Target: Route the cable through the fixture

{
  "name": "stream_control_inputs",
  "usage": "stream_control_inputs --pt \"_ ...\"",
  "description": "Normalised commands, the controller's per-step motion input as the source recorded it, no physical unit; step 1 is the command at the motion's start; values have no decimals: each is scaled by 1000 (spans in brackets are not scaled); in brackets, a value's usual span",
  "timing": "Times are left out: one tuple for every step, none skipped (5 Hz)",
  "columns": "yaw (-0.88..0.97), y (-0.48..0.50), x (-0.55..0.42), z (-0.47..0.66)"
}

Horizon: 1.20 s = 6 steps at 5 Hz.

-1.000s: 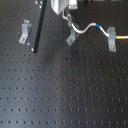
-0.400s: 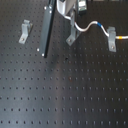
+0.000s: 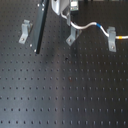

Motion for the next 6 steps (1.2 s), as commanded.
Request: stream_control_inputs --pt "166 -80 97 102" --pt "169 -120 133 88" --pt "166 -127 129 67" --pt "123 -161 46 122" --pt "266 -117 107 223" --pt "249 -54 -4 311"
